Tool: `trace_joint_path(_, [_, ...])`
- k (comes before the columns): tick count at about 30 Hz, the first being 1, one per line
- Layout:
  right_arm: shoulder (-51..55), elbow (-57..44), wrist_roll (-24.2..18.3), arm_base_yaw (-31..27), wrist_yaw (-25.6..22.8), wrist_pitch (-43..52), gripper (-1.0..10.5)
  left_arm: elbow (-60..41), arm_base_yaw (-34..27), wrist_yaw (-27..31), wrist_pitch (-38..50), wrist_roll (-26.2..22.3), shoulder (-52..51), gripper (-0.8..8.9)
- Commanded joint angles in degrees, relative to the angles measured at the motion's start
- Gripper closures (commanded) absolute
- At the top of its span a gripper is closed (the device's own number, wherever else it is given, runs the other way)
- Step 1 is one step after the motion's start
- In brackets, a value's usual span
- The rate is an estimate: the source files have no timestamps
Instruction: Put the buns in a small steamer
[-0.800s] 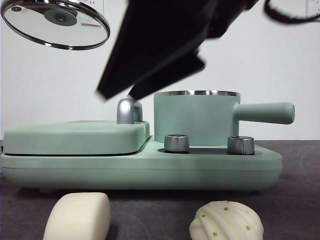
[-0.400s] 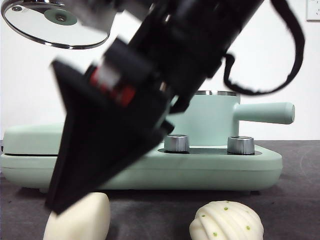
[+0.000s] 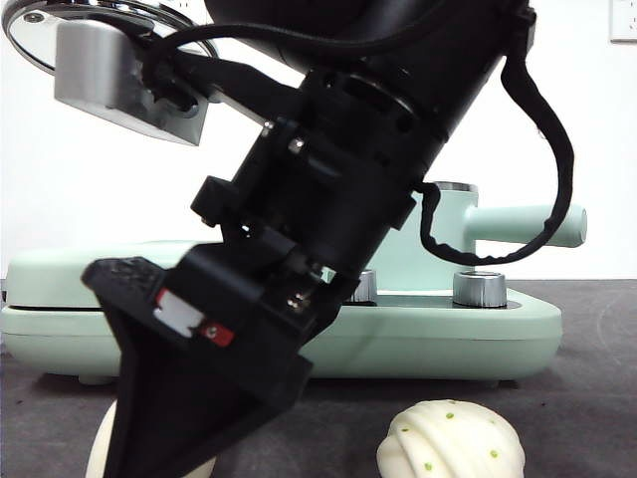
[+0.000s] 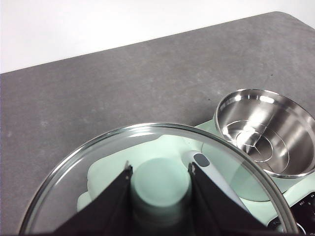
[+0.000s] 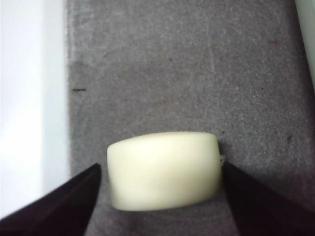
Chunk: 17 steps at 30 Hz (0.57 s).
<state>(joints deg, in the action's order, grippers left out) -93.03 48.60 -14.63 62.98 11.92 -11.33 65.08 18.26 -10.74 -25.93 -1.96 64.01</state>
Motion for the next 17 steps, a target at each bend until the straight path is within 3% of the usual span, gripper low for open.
trace_joint_path(1, [-0.96,1.01,1.16,0.98,-0.09,0.22,6.8,1.11,0.11,-0.17,1.70,-0.44,0.09,8.03])
trace_joint_path(8, [1.14,1.33,7.87,0.66,0.02,-1.57,7.1,1.11,0.11,-0.17,1.70,-0.57,0.09,8.03])
trace_joint_path(14, [8.22,4.94,11.89,0.02,-0.98,-10.64,7.1,1.11,0.11,-0.17,1.75,-0.59,0.09,8.03])
trace_joint_path(17, [12.70,8.72,14.93,-0.90,-4.76,-17.79,7.1,1.11,0.11,-0.17,1.77,-0.59,0.09,8.03])
